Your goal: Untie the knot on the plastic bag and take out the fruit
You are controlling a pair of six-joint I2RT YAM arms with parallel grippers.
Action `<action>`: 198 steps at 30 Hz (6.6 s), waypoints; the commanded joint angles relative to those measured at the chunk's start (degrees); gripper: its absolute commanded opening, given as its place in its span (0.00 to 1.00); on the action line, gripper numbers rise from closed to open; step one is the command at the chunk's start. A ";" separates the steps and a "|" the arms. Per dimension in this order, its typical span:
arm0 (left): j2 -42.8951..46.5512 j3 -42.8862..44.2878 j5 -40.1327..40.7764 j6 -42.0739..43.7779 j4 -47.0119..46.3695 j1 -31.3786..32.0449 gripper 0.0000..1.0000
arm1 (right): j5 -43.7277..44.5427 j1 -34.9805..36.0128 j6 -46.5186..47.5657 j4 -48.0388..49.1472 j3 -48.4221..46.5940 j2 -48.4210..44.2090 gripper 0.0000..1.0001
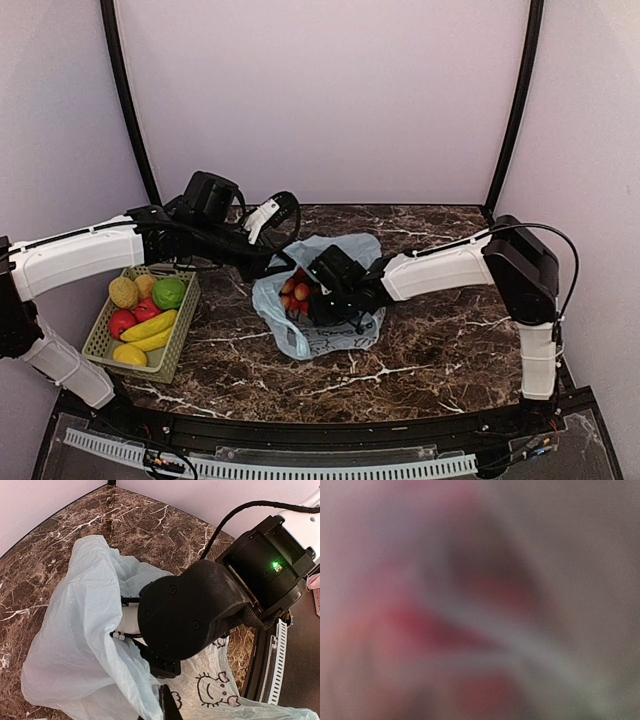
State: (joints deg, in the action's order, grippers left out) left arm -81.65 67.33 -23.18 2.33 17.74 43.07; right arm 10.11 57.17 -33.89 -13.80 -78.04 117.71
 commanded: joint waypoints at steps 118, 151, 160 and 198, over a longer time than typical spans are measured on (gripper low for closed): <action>1.86 -1.13 4.88 0.80 -1.85 -2.24 0.11 | -7.30 12.60 24.45 17.97 4.47 -41.10 0.03; 19.43 -3.74 -16.12 -7.12 -16.12 4.80 0.79 | -22.77 10.24 23.44 15.21 3.48 -42.30 0.06; 14.59 -2.12 -15.91 -6.70 -17.46 6.82 0.77 | -23.08 10.24 22.88 15.71 3.68 -42.23 0.06; 10.05 -1.24 -15.90 -4.71 -15.52 7.56 0.01 | -20.55 8.86 20.88 14.77 3.98 -42.09 0.04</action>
State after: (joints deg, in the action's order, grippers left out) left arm -72.10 65.23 -39.57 -2.66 1.37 50.43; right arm -10.83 66.35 -12.71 -0.97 -73.17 76.77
